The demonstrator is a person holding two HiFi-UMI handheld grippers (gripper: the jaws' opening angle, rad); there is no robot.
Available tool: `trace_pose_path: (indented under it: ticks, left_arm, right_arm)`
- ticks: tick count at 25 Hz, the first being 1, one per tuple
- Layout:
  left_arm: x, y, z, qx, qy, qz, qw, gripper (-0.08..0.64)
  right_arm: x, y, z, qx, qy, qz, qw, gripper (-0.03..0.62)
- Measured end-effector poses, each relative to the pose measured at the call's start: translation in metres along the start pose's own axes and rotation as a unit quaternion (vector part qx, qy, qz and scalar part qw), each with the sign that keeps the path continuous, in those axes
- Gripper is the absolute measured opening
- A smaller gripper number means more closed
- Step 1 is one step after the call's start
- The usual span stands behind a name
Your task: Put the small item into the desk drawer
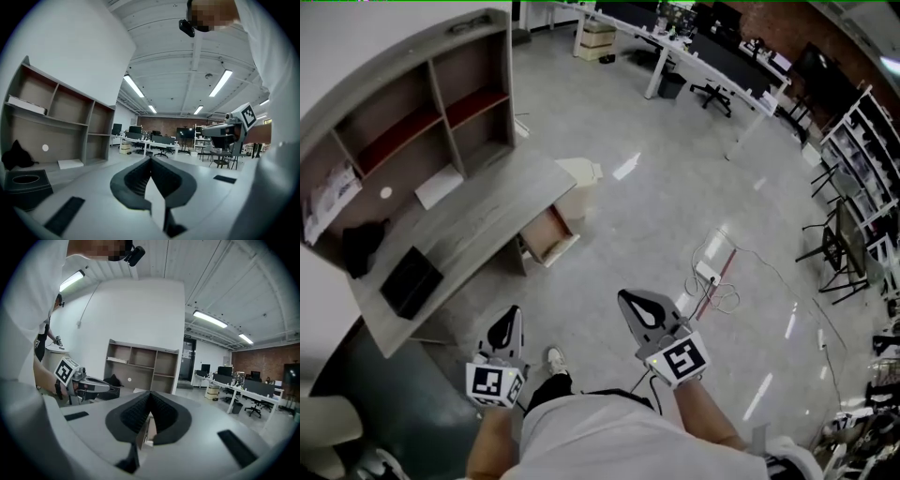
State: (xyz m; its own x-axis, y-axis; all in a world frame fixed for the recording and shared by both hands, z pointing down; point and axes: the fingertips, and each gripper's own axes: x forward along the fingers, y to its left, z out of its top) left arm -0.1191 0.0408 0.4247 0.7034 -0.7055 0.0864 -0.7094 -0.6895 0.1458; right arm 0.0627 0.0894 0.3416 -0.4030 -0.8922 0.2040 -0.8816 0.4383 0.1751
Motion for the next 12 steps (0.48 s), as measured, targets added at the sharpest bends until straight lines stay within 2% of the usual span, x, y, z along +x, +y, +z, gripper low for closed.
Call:
trace_pose_path:
  ticks: [3, 7, 12]
  left_arm:
    - [0.037, 0.015, 0.008, 0.004, -0.004, -0.014, 0.9999, 0.018]
    - [0.074, 0.012, 0.016, 0.006, 0.004, -0.038, 0.9993, 0.018]
    - [0.108, 0.004, 0.011, 0.01, 0.022, -0.05, 0.9985, 0.018]
  right_arm:
    - [0.02, -0.026, 0.007, 0.004, -0.004, -0.018, 1.0, 0.021]
    - [0.03, -0.053, -0.005, 0.024, 0.006, -0.036, 0.999, 0.021]
    - [0.055, -0.073, -0.031, 0.035, 0.016, -0.021, 0.999, 0.021]
